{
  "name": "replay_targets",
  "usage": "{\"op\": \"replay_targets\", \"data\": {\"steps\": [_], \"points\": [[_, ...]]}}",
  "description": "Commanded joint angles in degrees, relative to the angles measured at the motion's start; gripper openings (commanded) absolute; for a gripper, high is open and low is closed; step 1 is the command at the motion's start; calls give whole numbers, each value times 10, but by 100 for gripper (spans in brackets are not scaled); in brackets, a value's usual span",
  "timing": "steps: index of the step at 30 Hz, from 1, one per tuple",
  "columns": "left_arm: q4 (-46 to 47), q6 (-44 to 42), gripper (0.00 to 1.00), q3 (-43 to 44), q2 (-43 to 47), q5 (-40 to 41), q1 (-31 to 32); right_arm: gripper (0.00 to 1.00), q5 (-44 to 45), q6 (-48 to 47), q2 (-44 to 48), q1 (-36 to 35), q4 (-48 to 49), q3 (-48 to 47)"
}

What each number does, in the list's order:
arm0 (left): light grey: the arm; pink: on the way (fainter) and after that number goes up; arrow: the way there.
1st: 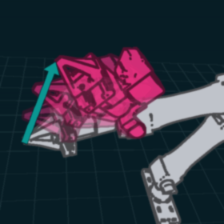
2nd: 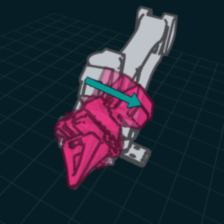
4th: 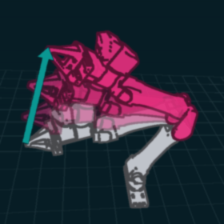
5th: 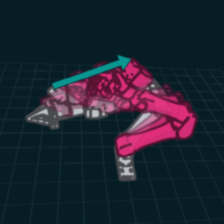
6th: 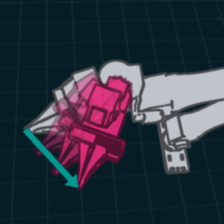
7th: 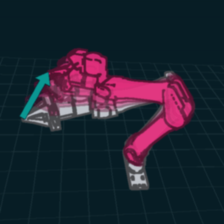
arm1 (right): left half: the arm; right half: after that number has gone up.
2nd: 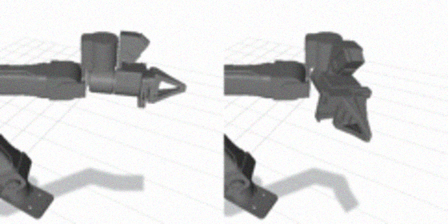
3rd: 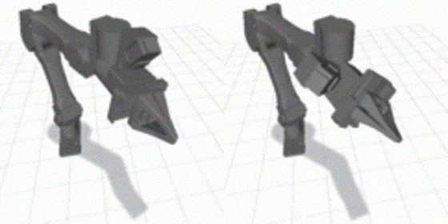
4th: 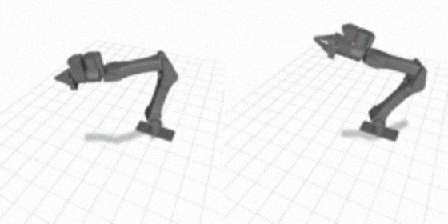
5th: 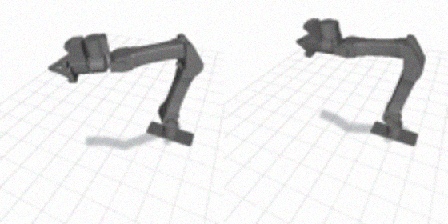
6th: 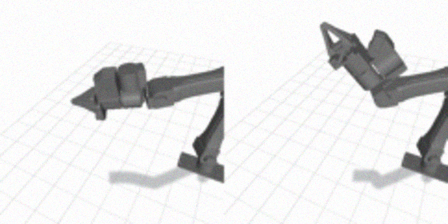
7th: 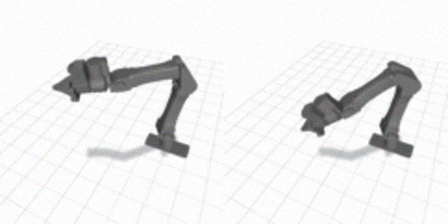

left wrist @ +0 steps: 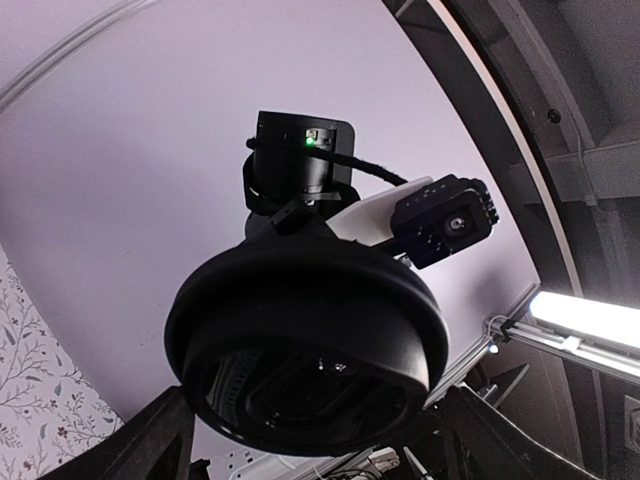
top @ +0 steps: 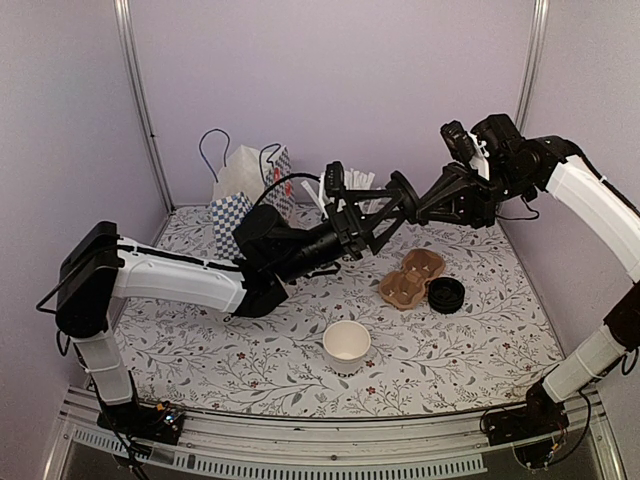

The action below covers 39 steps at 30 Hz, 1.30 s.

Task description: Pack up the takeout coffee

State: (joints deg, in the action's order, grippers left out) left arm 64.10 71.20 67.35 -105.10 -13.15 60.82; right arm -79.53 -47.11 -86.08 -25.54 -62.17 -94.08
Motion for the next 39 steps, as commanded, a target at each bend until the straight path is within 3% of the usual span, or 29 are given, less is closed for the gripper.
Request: {"op": "replay_targets", "data": {"steps": [1,14,22,27,33,36,39], "points": [[35,-2,87,12,-1,-17,-8,8,-2,1,-1,-5,4,4],[35,20,89,29,-23,-20,-9,8,-4,2,-1,-6,4,8],[54,22,78,27,-27,-25,-10,9,1,-1,0,-7,6,15],[54,18,73,13,-19,-27,-13,25,11,5,2,-7,6,14],[12,-13,72,-50,29,-27,-27,46,98,-5,46,8,29,44],[-65,-66,71,-79,71,-34,-31,49,98,14,89,47,78,96],[-229,-174,70,-76,129,-34,-29,51,114,63,134,95,173,180]]}}
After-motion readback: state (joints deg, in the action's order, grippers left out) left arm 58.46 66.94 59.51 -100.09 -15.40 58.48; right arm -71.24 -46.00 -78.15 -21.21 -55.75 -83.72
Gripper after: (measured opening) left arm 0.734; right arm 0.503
